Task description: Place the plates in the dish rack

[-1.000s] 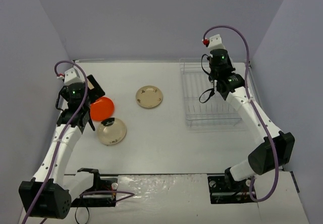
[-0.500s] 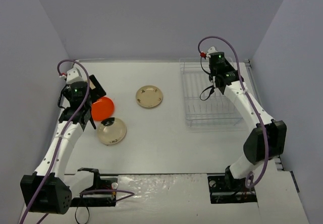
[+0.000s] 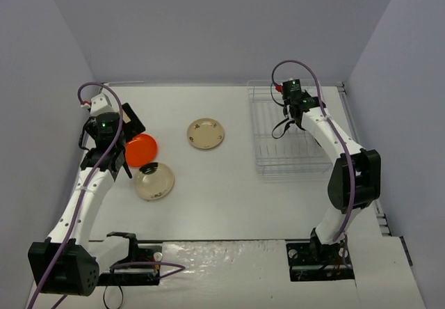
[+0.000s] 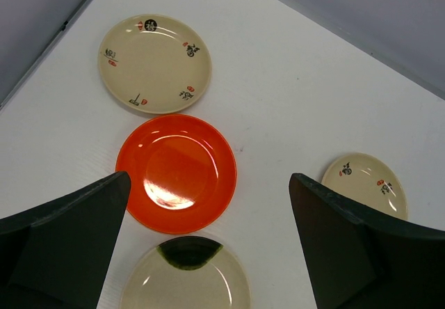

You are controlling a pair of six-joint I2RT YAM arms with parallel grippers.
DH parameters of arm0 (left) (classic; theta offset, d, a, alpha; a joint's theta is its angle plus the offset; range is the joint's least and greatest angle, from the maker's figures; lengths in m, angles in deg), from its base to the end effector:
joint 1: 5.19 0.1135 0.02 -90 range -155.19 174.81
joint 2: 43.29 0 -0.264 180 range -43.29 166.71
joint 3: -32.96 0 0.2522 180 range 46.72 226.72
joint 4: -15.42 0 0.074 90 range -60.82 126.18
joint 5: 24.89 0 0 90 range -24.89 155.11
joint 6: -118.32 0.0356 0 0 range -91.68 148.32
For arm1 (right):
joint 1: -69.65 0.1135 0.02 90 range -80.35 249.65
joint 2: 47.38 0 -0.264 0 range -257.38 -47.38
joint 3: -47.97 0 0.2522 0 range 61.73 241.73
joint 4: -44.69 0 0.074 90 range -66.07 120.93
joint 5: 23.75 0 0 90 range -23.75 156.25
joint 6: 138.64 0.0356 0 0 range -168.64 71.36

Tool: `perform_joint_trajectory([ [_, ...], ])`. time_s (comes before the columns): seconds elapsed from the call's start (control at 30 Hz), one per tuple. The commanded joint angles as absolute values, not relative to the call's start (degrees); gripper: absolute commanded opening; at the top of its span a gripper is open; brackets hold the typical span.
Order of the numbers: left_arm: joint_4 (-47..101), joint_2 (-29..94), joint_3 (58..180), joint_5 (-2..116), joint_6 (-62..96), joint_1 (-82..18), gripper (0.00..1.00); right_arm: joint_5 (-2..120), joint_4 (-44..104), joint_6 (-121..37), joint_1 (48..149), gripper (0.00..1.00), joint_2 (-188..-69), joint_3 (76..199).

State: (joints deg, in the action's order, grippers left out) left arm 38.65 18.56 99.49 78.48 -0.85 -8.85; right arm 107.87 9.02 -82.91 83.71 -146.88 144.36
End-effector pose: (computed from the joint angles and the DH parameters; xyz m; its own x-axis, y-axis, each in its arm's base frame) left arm 0.2498 -0.0077 0.3323 -0.2009 -0.4623 -0.8637 -0.2915 0.8699 -0.3978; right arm 0.3878 0.0727 0.2972 -0.6826 -0.6049 -0.4100 -0.0771 0.6175 -0.7827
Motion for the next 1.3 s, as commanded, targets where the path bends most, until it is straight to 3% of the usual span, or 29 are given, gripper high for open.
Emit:
perform_joint_trajectory([
  [0.0,34.5,18.3,101.4,78.6,-0.5,-8.4,0.97,112.7,7.5,-79.3,84.2,0.00,-147.9,145.2],
  [0.1,34.5,18.3,101.4,78.6,-0.5,-8.3,0.97,115.1,7.7,-76.7,85.4,0.00,-148.8,144.2],
  [0.17,34.6,18.2,101.4,78.6,-0.5,-8.3,0.97,115.4,7.9,-75.6,86.1,0.08,-148.7,143.7],
  [0.4,34.7,18.4,101.4,78.5,-0.4,-8.3,0.97,116.6,7.8,-73.4,89.7,0.58,-148.4,144.1],
  [0.43,34.7,18.4,101.4,78.5,-0.4,-8.3,0.97,116.4,8.0,-73.5,90.4,0.62,-148.2,144.2],
  [0.77,34.9,18.5,101.6,78.0,-0.3,-8.2,0.97,101.7,18.9,-76.1,96.6,0.85,-141.3,147.4],
  [0.97,36.7,19.4,102.6,77.7,-1.2,-8.3,0.97,80.4,26.2,-57.5,96.8,1.00,-140.6,151.8],
  [1.13,37.8,19.2,103.0,77.3,-2.5,-8.2,0.97,52.1,39.9,-44.8,96.9,1.00,-144.8,147.8],
  [1.27,38.6,19.3,102.9,77.5,-3.7,-8.2,0.97,49.6,37.4,-37.4,97.3,1.00,-157.0,154.9],
])
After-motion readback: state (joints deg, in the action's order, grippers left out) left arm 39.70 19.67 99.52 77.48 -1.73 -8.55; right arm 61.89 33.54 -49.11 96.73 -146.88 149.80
